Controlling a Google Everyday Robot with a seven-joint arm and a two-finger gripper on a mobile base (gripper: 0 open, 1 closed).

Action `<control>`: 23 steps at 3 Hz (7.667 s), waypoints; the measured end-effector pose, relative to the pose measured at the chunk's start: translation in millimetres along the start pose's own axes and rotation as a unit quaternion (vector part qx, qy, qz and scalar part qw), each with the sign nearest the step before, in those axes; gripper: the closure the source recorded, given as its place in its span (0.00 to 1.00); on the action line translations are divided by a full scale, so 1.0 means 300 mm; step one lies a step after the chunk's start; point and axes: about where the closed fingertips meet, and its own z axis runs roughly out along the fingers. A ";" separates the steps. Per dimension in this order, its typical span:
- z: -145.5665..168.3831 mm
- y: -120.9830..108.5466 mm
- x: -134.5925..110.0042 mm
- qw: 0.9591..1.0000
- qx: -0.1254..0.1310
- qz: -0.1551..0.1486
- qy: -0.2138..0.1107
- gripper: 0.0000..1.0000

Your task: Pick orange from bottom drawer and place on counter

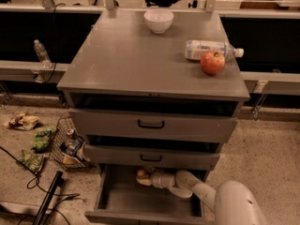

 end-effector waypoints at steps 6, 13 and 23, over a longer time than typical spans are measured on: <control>-0.763 0.248 -0.188 0.988 0.151 0.004 -0.039 1.00; -1.462 0.312 -1.117 0.966 0.174 -0.043 -0.186 1.00; -1.044 -0.010 -2.087 0.983 -0.077 -0.159 0.053 0.43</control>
Offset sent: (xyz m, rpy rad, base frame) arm -0.2056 -0.0300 0.0682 0.0089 0.1472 -0.0881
